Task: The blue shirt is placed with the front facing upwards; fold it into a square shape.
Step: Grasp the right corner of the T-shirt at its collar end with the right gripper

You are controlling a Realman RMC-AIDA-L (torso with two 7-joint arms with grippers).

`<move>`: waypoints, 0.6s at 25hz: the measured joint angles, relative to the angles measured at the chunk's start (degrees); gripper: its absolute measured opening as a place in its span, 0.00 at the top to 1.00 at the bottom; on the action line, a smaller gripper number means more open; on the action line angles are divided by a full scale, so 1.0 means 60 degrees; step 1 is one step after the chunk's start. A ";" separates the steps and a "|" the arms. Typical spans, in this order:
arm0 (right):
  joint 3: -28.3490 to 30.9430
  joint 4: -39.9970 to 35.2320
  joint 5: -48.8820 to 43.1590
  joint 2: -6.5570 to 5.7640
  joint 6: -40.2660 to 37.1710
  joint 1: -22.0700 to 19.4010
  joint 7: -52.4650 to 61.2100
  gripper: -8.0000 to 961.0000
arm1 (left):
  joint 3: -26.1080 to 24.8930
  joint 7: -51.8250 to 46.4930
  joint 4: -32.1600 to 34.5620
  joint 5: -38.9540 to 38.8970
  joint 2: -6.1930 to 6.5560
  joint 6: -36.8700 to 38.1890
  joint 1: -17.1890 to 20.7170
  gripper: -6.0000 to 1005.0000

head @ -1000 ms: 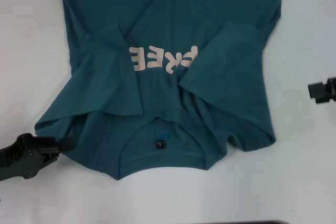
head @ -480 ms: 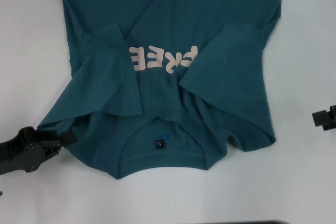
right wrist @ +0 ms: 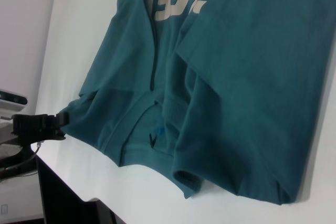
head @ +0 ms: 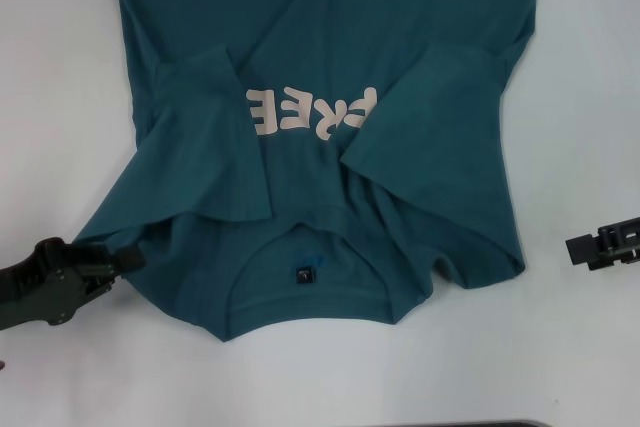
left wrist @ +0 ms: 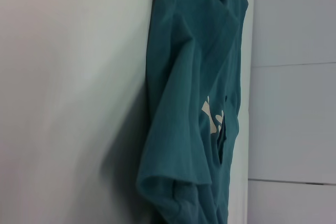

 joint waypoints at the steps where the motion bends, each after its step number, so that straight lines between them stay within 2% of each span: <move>1: -0.0010 0.0002 -0.0001 0.0025 0.0000 0.0006 0.0000 0.16 | 0.0000 -0.0003 0.0000 0.0000 0.0000 -0.0003 -0.0005 0.99; 10: -0.0020 0.0035 -0.0142 0.0069 0.0215 -0.0045 0.0026 0.16 | 0.0002 -0.0008 0.0000 -0.0025 -0.0001 -0.0030 0.0003 0.99; 15: 0.0020 -0.0015 -0.0384 0.0269 0.0481 -0.0046 -0.0341 0.16 | 0.0001 -0.0008 0.0000 -0.0036 -0.0012 -0.0043 0.0008 0.99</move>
